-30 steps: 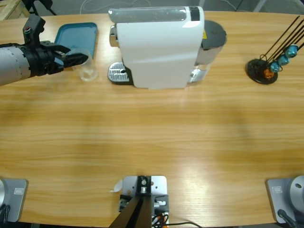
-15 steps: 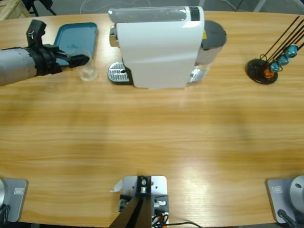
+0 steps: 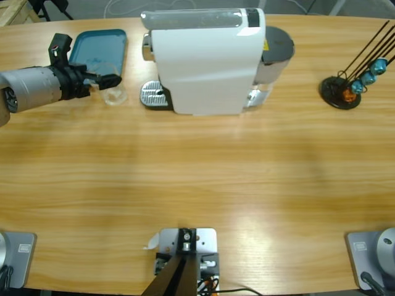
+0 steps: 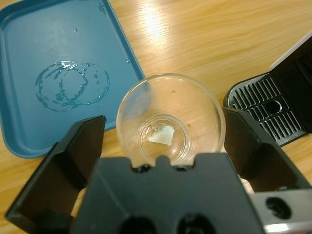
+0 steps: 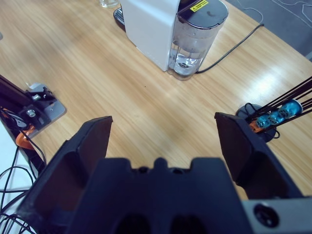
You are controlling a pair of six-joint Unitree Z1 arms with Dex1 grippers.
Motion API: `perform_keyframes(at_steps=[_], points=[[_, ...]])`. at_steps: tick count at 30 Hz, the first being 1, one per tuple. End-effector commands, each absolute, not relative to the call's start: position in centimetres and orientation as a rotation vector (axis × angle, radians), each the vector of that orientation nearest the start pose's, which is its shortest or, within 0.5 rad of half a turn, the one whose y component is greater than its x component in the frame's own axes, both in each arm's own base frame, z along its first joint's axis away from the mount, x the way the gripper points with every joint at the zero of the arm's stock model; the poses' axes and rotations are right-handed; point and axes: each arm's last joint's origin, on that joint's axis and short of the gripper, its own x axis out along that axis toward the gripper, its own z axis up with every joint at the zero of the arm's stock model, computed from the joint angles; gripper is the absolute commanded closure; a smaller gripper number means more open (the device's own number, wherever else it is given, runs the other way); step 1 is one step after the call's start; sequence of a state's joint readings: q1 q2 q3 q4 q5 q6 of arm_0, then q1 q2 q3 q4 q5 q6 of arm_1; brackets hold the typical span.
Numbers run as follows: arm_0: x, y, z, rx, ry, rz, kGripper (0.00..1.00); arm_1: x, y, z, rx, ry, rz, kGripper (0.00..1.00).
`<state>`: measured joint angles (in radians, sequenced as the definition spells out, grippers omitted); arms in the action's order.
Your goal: Pour coffee
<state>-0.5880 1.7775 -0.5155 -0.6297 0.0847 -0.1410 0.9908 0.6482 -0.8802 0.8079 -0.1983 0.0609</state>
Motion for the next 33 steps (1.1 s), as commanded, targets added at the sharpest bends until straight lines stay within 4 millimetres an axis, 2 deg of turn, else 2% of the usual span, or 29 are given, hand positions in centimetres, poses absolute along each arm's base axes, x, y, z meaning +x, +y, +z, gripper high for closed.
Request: perform_keyframes(at_steps=[1,2,12,18,23,26,33], points=[[24.2,-15.2,16.3,0.084,0.694,-0.422,0.689,1.7,0.8,34.6,-0.269,0.54,0.751,0.092],[24.1,-15.3,16.3,0.082,0.693,-0.43,0.766,1.7,0.8,34.6,-0.269,0.54,0.75,0.092],[23.5,-15.0,16.3,0.074,0.668,-0.457,0.768,1.7,0.9,34.6,-0.268,0.539,0.75,0.092],[21.6,-14.6,20.5,0.061,0.557,-0.534,0.768,1.7,0.9,34.6,-0.268,0.539,0.75,0.092],[20.5,-15.7,23.8,0.113,0.505,-0.684,0.769,1.7,0.9,34.6,-0.267,0.538,0.751,0.092],[20.3,-17.0,23.2,0.162,0.524,-0.794,0.768,1.7,0.9,34.6,-0.266,0.537,0.751,0.092],[21.3,-18.4,19.4,0.274,0.627,-0.83,0.768,1.6,0.7,34.6,-0.263,0.533,0.752,0.092]])
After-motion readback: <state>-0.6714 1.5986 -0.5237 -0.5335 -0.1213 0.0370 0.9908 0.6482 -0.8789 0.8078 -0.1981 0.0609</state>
